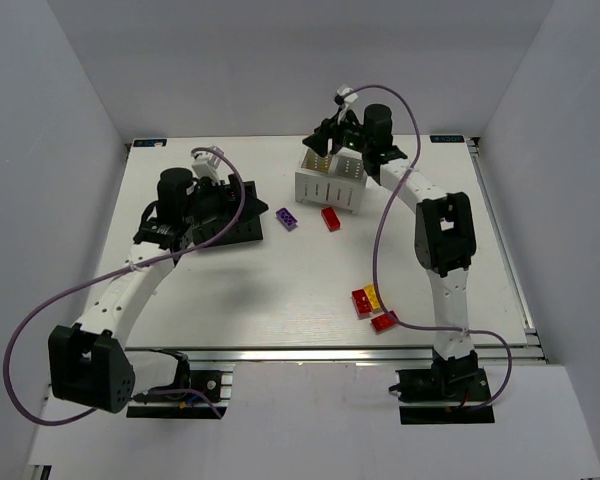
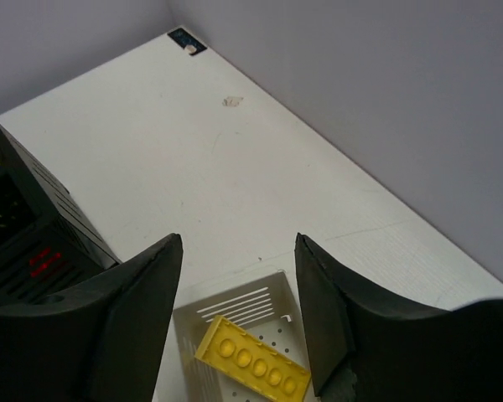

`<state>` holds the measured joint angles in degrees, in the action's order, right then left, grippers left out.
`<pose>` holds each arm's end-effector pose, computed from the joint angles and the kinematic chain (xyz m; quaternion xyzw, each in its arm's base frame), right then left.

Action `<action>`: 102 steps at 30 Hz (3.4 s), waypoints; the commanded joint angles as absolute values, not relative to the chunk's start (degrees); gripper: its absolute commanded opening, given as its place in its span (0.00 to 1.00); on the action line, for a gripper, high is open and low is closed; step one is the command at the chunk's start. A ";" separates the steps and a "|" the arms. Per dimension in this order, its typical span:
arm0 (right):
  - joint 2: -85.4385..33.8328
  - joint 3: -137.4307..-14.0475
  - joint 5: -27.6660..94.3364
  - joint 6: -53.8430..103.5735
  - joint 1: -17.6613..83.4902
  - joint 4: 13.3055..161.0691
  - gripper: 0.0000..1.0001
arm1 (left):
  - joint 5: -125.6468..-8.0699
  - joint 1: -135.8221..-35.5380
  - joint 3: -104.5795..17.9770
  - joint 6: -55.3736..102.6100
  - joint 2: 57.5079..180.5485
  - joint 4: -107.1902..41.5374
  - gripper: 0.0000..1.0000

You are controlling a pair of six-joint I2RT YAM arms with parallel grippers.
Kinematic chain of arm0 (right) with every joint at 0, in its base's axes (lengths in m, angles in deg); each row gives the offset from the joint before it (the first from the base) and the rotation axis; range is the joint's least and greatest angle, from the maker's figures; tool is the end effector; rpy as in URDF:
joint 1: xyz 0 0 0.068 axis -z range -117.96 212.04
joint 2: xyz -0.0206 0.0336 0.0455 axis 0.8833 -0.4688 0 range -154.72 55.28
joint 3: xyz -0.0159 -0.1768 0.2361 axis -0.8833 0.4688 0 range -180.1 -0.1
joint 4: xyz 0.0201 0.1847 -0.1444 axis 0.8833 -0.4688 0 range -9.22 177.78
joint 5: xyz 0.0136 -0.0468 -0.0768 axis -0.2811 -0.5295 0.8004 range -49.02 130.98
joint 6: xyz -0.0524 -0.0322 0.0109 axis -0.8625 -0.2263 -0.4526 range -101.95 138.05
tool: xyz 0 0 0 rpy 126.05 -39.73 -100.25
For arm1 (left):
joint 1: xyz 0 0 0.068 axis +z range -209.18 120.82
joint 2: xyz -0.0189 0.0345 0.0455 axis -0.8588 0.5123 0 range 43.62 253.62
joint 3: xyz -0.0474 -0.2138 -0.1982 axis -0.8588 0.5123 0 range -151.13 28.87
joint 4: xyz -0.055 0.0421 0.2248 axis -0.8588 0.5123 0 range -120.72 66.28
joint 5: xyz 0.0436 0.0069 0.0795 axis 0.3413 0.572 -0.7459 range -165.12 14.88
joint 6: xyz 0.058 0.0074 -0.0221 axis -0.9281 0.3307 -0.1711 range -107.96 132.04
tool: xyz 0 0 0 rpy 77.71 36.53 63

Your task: Sort the legos into containers by color

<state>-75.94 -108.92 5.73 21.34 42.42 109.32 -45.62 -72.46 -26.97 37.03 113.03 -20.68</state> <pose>0.5046 0.2090 0.3007 -0.3068 0.6419 0.3443 0.6126 0.2374 -0.0802 0.3436 0.0561 0.8192 -0.3749 0.4303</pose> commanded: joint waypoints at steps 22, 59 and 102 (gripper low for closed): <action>-15.93 -62.26 -1.87 11.90 61.34 69.94 0.89 | -73.43 -105.57 -51.64 45.24 144.25 -4.28 0.78; -0.80 -44.93 -0.68 17.61 74.96 78.20 0.72 | -119.68 -112.27 -81.26 46.31 179.59 -6.90 0.76; -1.50 -44.14 -8.68 19.72 80.06 78.12 0.70 | -110.92 -110.77 -56.79 47.90 157.67 -13.84 0.00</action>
